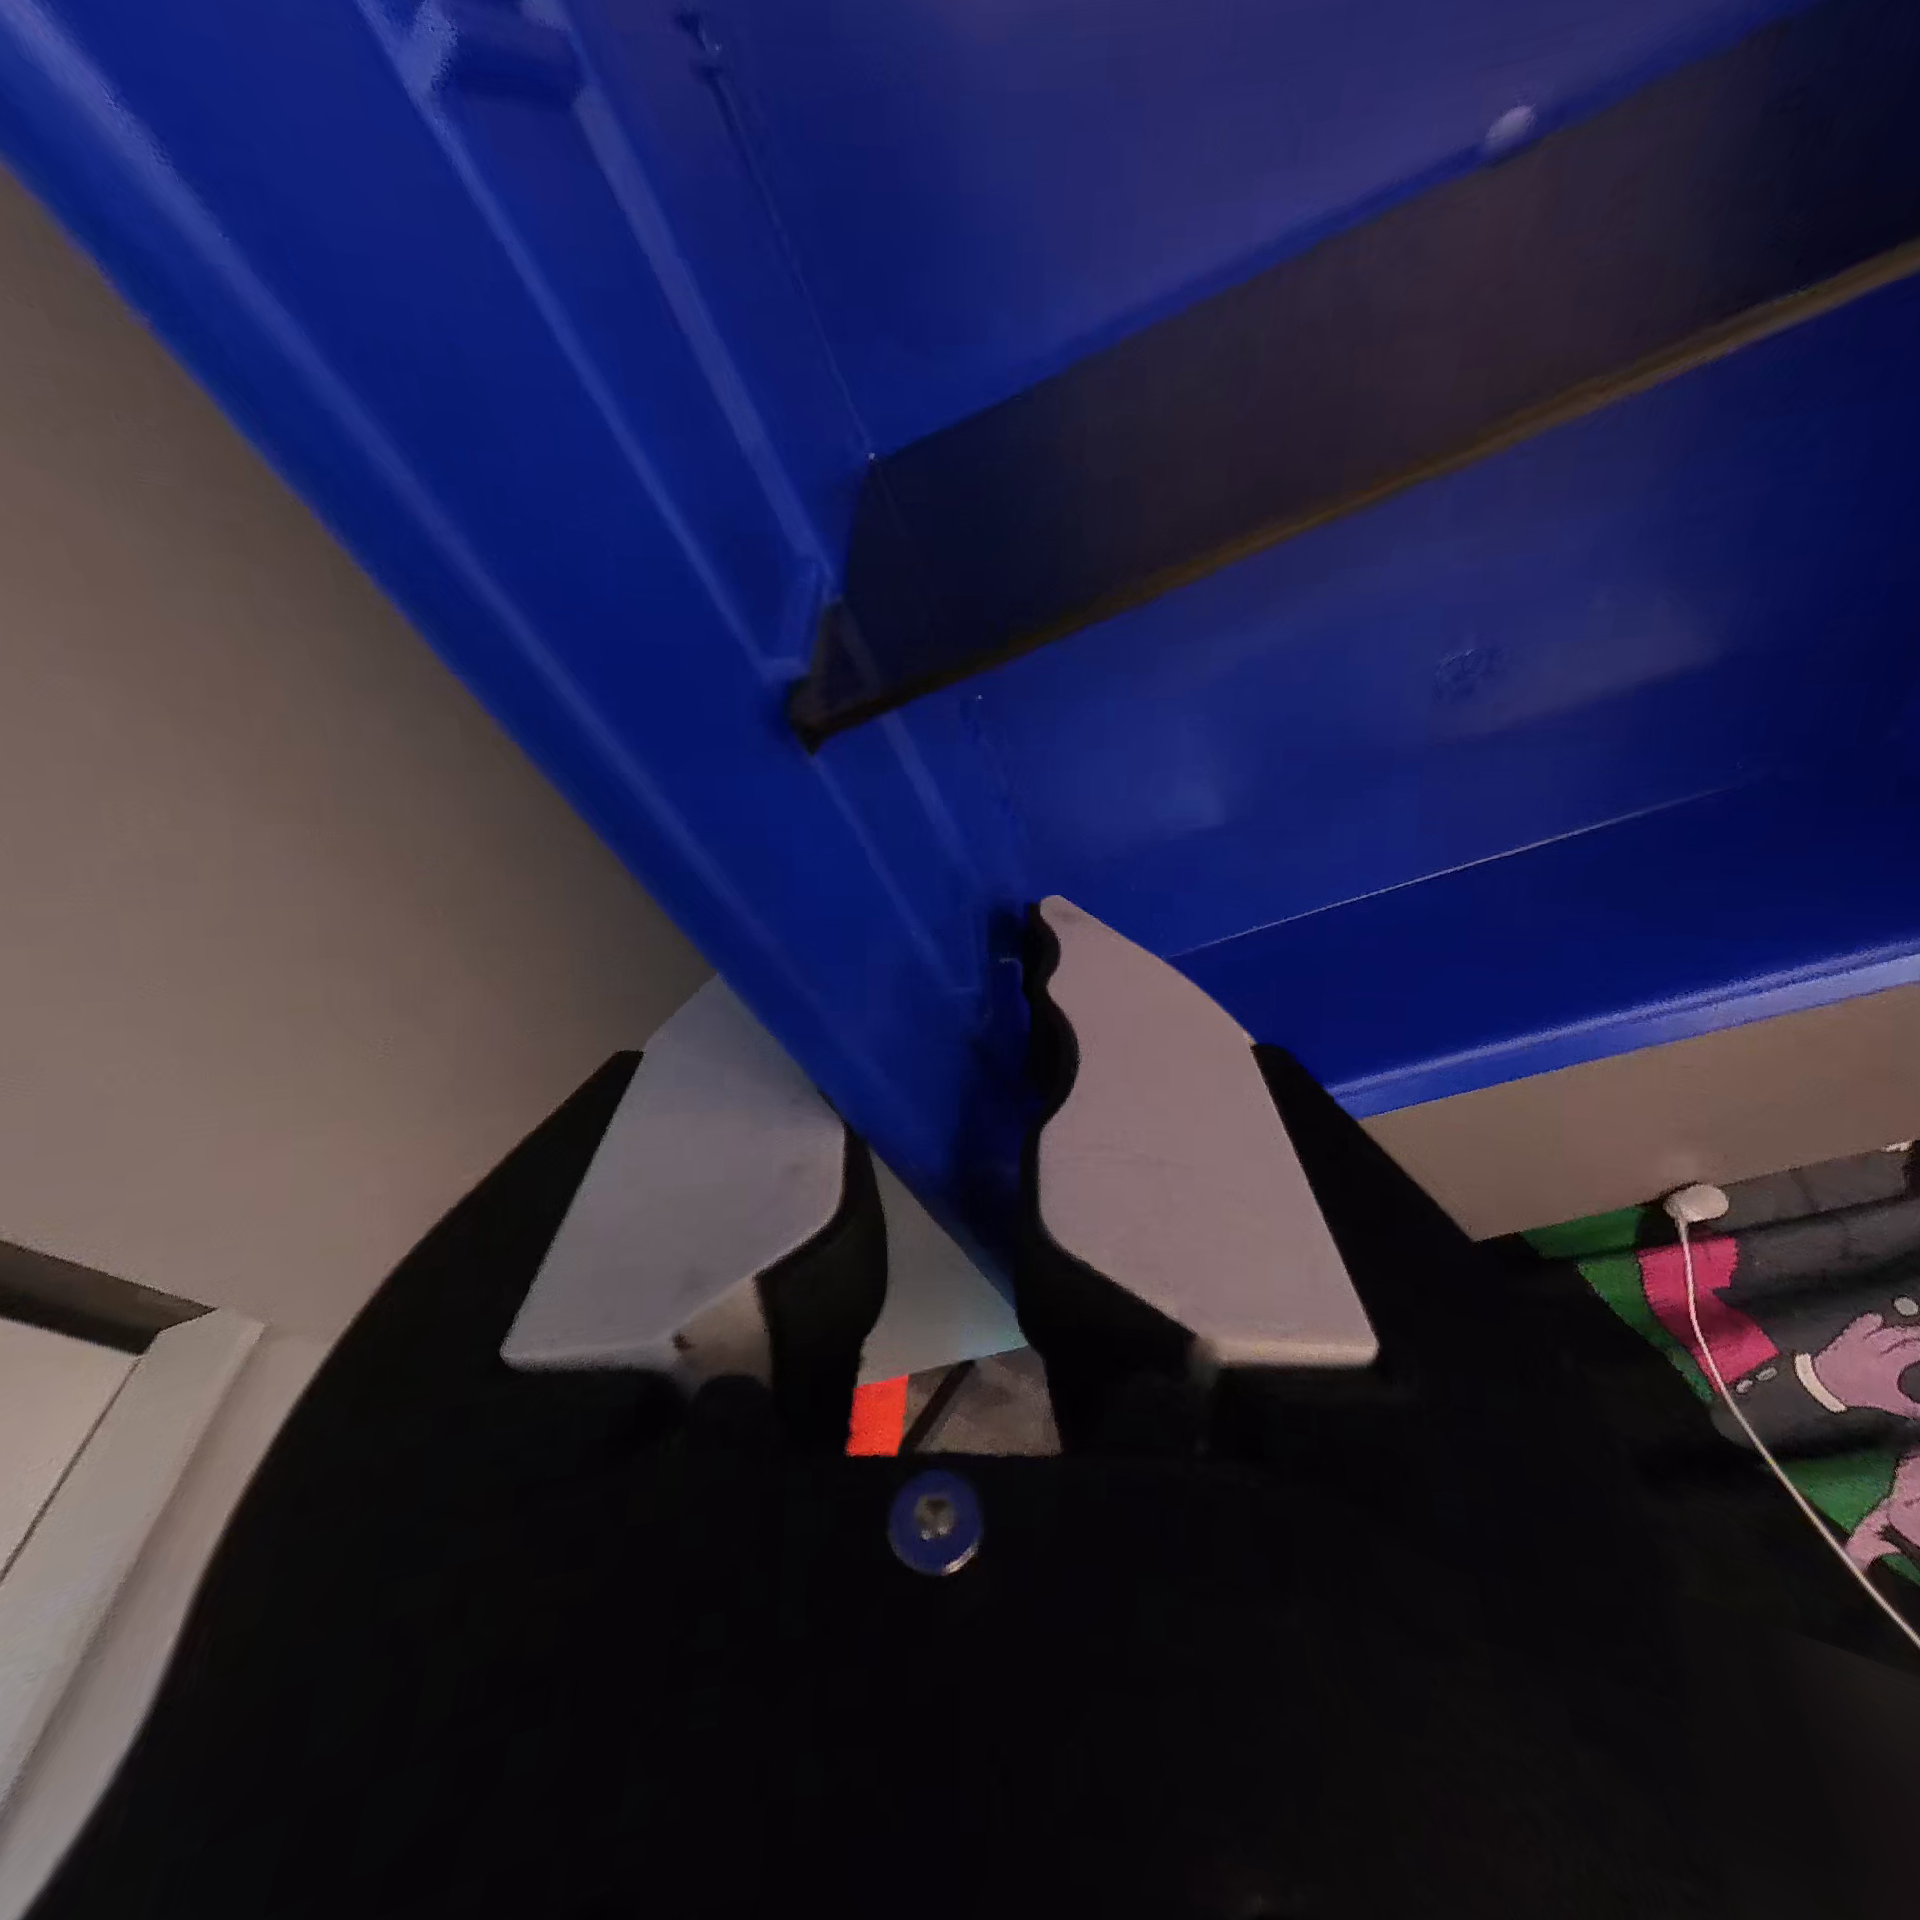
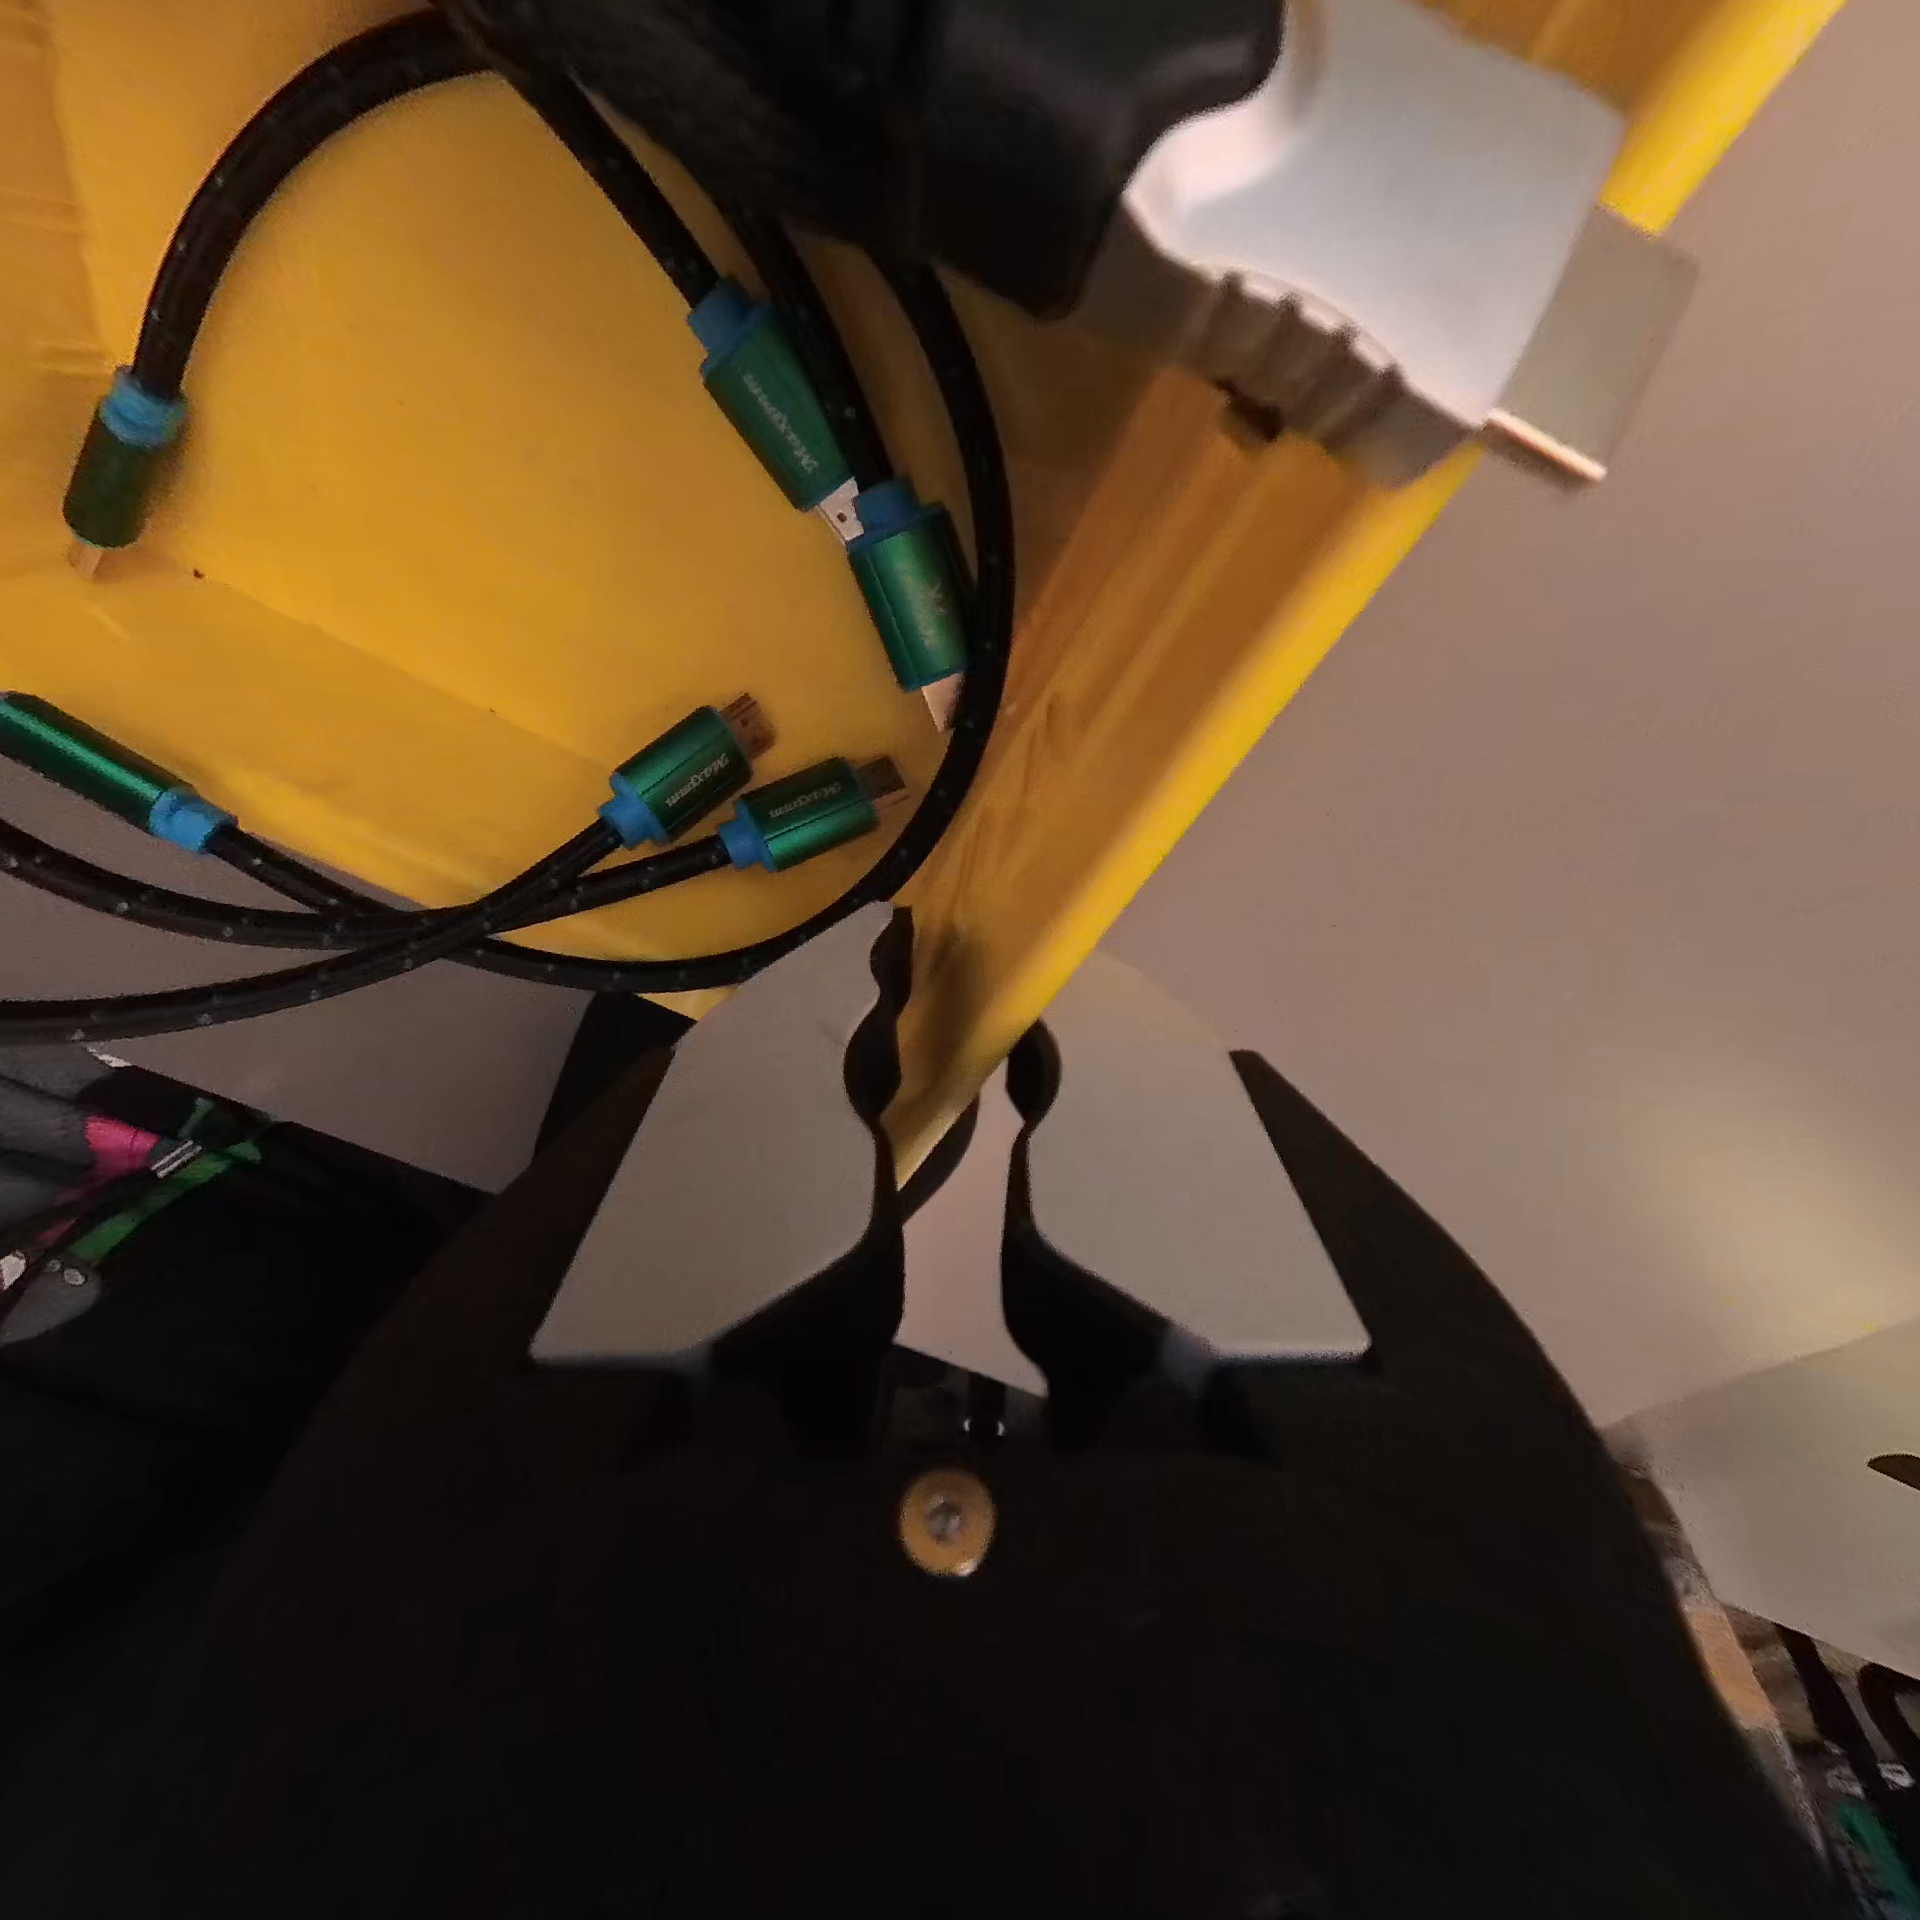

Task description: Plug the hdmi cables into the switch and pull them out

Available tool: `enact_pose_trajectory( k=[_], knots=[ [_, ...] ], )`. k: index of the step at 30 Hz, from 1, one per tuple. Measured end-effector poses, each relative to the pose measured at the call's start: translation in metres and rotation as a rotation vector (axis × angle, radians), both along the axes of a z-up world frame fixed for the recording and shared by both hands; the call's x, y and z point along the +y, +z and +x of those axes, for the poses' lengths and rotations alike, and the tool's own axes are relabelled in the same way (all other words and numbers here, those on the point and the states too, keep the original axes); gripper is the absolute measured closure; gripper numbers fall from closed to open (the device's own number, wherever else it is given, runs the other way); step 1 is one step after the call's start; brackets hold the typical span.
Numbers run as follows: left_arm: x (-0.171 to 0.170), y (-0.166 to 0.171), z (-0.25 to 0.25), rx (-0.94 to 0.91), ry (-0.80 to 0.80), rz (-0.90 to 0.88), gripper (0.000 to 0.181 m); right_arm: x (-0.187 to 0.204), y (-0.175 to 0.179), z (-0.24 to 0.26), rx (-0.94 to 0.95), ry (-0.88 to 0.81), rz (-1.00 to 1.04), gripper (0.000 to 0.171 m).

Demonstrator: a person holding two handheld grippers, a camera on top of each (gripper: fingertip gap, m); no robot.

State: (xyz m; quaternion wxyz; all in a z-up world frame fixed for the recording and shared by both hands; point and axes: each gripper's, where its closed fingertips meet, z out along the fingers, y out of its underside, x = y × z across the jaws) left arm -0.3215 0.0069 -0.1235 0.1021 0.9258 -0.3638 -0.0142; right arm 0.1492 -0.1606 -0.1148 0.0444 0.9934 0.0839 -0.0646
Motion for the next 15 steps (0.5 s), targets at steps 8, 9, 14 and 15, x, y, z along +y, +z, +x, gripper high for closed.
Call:
enact_pose_trajectory(
  k=[8, 9, 14, 15],
  knots=[
    [-0.027, 0.018, 0.007, -0.007, -0.063, -0.025, 0.147, 0.031, 0.044, 0.017, -0.098, -0.107, 0.276, 0.15],
    [-0.027, 0.024, 0.007, -0.02, -0.068, 0.004, 0.147, 0.035, 0.059, 0.021, -0.133, -0.134, 0.347, 0.15],
    [-0.032, 0.054, 0.007, -0.077, -0.137, 0.147, 0.143, 0.061, 0.156, -0.007, -0.262, -0.026, 0.843, 0.15],
    [-0.033, 0.059, 0.006, -0.078, -0.154, 0.174, 0.143, 0.067, 0.181, -0.021, -0.298, 0.025, 0.981, 0.148]
  ],
)
